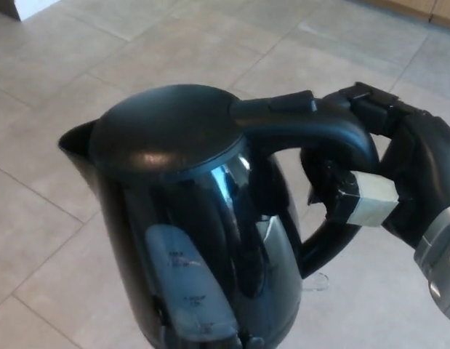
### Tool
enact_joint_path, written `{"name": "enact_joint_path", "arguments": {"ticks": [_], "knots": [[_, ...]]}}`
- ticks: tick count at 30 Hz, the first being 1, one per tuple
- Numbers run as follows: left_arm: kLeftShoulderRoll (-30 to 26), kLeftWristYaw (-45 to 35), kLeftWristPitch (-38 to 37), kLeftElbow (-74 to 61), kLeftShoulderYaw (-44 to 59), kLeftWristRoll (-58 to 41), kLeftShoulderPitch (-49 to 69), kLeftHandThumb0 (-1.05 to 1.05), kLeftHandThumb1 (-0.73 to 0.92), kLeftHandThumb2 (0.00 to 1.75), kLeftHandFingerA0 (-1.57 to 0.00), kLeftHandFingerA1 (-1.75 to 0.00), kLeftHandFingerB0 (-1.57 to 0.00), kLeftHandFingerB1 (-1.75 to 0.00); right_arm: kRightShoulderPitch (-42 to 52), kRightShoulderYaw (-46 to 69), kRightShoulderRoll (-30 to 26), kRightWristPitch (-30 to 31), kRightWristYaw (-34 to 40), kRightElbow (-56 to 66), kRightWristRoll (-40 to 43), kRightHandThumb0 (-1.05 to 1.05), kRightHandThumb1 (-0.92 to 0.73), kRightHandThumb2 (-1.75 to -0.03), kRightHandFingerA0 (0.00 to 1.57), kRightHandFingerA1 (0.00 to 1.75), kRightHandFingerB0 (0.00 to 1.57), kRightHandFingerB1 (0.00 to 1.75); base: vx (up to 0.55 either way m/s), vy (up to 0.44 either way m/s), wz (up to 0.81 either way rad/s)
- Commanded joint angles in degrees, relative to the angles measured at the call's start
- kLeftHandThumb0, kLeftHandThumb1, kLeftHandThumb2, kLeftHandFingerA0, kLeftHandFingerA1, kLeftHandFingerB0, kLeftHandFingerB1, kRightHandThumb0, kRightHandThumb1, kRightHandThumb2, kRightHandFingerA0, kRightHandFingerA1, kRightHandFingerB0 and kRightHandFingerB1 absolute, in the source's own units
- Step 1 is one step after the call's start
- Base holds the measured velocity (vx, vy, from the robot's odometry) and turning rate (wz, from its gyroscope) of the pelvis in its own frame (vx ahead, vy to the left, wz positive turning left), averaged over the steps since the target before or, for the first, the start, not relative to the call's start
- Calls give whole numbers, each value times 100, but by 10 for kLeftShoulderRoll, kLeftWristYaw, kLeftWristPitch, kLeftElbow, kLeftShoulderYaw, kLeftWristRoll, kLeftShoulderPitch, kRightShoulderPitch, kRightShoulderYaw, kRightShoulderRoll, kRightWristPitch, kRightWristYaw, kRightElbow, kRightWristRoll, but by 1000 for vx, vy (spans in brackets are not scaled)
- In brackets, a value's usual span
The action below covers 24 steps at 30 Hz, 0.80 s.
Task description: Pick up a kettle on a counter using the right hand and walk towards another counter and put the kettle near the coffee maker
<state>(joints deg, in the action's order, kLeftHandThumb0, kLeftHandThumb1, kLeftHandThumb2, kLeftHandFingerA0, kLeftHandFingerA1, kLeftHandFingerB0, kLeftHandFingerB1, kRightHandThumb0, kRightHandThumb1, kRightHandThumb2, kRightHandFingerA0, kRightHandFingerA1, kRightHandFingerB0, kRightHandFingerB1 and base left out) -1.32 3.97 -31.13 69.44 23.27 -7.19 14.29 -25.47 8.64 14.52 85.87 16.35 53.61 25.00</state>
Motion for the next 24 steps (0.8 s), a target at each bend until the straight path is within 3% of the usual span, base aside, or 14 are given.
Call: {"name": "enact_joint_path", "arguments": {"ticks": [1, 3, 4, 8, 9, 16, 18, 24], "knots": [[-4, 9, -30, 6, -5, 0, 4, -9, 46, 115, -157, -148, -131, -143, -47, 3, 119, -121, 17, 13, 10, -23, -49, -133, 102, 175, 83, 152, 188, 82, -22], [-3, 12, -30, 4, -7, 2, 6, -9, 46, 115, -157, -148, -131, -143, -46, 0, 121, -124, 20, 13, 11, -23, -49, -133, 102, 175, 83, 152, 204, 79, -17], [-4, 13, -29, 5, -8, 3, 5, -8, 43, 112, -157, -146, -137, -134, -46, -2, 122, -125, 21, 15, 12, -23, -49, -133, 102, 175, 83, 153, 251, 39, -16], [-5, 17, -26, 7, -9, 3, 4, -8, 43, 112, -157, -146, -137, -134, -44, -6, 123, -130, 24, 16, 15, -23, -49, -133, 102, 175, 83, 153, 294, -45, -10], [-3, 14, -29, 3, -7, -1, 6, -7, 44, 118, -157, -152, -132, -143, -42, -3, 132, -129, 25, 22, 22, -22, -51, -131, 102, 175, 81, 154, 313, -147, -4], [2, 11, -39, -8, -6, -2, 15, -10, 43, 117, -157, -153, -136, -140, -20, -17, 144, -139, 15, 59, 53, -21, -51, -132, 102, 175, 80, 158, 386, -167, -20], [-3, 11, -27, 6, -5, -1, 6, -5, 46, 116, -157, -145, -135, -135, -32, -14, 141, -140, 18, 63, 54, -23, -46, -135, 102, 175, 83, 155, 263, 19, -33], [-3, 2, -25, 9, -3, -5, 6, -10, 43, 110, -157, -147, -138, -135, -52, -1, 142, -151, 34, 64, 60, -22, -51, -130, 101, 175, 80, 157, 375, 174, -61]]}}
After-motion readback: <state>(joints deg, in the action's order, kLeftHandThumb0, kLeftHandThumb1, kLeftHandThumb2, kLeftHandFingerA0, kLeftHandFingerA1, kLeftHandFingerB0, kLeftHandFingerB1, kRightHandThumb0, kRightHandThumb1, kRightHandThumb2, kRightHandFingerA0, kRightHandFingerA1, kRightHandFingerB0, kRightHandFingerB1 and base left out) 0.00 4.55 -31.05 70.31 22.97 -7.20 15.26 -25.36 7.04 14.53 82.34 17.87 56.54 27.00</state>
